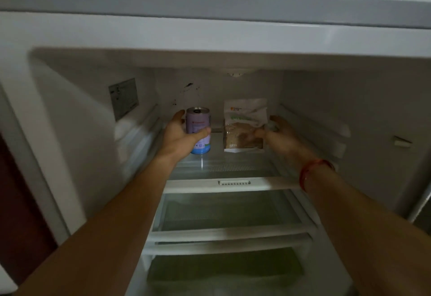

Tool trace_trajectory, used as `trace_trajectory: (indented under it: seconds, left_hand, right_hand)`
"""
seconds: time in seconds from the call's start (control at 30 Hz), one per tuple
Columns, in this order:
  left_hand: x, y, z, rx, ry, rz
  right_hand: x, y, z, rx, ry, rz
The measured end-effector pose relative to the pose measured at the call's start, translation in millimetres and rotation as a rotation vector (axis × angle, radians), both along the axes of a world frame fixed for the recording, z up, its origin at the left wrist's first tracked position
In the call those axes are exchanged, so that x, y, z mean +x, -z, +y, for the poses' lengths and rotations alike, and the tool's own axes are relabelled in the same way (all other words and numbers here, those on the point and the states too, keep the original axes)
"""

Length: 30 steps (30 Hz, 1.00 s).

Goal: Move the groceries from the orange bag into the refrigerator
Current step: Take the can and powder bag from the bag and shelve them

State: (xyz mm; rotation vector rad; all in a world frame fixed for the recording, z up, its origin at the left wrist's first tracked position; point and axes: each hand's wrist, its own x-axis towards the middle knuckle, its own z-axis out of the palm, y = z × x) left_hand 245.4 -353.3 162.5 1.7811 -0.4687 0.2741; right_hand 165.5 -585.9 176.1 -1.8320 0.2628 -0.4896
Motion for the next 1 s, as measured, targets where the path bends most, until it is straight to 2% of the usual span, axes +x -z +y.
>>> trace_trajectory:
  seconds: [0.1,0.23,0.33,0.57,0.7,1.0]
  left_hand:
    - [-23.9,-0.6,8.6,0.113,-0.038,-0.111]
    - [-54.5,2.9,21.2,0.287,-0.126,-0.238]
    - [-76.4,5.5,31.6,0.448,-0.186,-0.289]
    - [-128.1,20.7,57.1,0.654,-0.293,-0.452]
    - [-144.2,26.3,67.8,0.761,-0.334,-0.497]
    - [-169.0,22.1,64.5,0.771,-0.356,-0.468]
  right_hand:
    - [-15.1,2.9,10.9,-0.033,0.049,-0.004]
    - [-49.5,3.6,27.4,-0.199,0.088,-0.014]
    - [-77.1,3.2,37.3,-0.368,0.092,0.012]
    - [-127.1,18.9,55.5,-0.825,0.146,0.044]
    - [-144.0,22.6,62.3,-0.896,0.155,0.080]
    - [-163.5,18.3,68.6,-0.952,0.158,0.075]
